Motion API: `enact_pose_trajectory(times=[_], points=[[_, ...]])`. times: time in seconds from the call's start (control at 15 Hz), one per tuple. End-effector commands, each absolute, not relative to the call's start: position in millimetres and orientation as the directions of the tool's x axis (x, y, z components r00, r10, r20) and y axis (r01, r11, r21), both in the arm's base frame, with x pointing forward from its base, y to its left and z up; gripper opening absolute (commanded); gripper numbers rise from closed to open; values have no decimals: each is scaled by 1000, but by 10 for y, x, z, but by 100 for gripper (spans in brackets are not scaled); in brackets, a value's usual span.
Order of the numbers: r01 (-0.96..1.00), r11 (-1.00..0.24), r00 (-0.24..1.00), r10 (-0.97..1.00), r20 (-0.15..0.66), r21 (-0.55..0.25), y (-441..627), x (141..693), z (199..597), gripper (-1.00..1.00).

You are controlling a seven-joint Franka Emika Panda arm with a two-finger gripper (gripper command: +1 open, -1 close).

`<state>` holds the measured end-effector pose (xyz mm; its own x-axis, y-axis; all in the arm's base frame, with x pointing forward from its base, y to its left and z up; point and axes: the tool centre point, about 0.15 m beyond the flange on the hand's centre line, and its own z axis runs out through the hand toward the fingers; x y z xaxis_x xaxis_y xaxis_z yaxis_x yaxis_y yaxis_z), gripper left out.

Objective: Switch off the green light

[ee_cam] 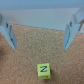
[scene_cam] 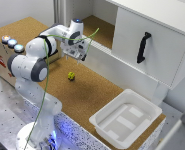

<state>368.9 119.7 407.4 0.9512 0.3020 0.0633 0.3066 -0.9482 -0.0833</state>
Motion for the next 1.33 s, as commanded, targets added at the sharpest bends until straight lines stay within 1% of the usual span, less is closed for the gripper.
enact_pose_trajectory(times=[0.0, 0.27, 0.4, 0.47, 0.67, 0.8, 0.93, 1.0, 1.07, 1.13, 1.2, 1.27], points=[[322, -944, 946, 319, 55, -74, 1323, 3550, 4348, 100], [371, -923, 929, 369, 41, -101, 1571, 3613, 4269, 100], [437, -891, 900, 434, 48, -121, 1766, 3601, 4294, 100], [504, -854, 863, 505, 28, -132, 1943, 3587, 4330, 100], [706, -702, 703, 711, -34, -93, 2509, 3397, 4669, 100], [777, -622, 618, 783, -64, -97, 2757, 3270, 4867, 100], [837, -535, 525, 845, -104, -115, 3011, 3124, 4980, 100], [872, -476, 463, 878, -122, -111, 3128, 3030, 5011, 100], [900, -428, 415, 900, -137, -87, 3222, 2942, 5042, 100], [928, -361, 346, 927, -146, -90, 3288, 2846, 5093, 100], [954, -293, 282, 949, -142, -67, 3325, 2733, 5152, 100], [971, -228, 218, 967, -131, -70, 3339, 2628, 5204, 100]])
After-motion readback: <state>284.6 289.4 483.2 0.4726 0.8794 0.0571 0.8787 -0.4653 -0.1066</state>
